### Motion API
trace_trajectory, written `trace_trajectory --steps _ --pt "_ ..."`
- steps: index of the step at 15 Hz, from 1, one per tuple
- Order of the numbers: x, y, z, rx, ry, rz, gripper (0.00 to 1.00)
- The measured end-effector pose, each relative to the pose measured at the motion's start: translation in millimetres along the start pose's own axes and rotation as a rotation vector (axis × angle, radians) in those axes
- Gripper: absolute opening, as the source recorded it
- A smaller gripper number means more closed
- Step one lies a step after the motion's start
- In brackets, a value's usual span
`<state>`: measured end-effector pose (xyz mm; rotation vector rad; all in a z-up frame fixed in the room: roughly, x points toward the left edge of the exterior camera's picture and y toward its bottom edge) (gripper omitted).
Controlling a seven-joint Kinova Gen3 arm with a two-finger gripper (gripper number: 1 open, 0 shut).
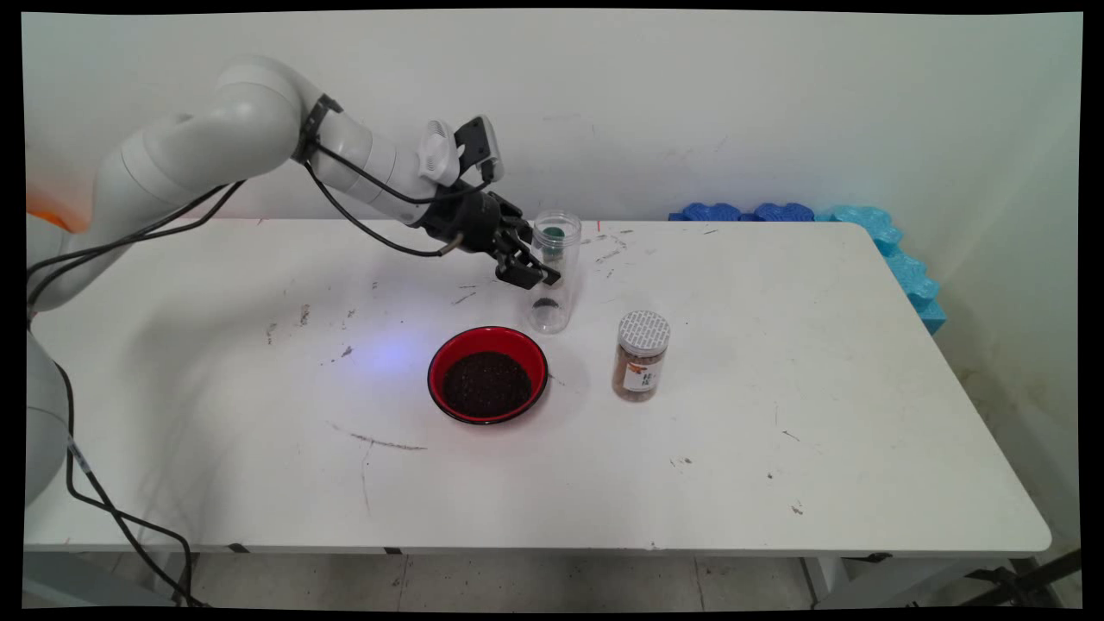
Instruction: Place the picked object on the table
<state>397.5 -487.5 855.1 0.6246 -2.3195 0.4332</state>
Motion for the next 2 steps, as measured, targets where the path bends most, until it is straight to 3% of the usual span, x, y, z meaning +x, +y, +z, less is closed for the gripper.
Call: trace_trajectory --steps 2 --pt "-0.4 -0.3 1.2 0.0 0.003 -0.004 1.0"
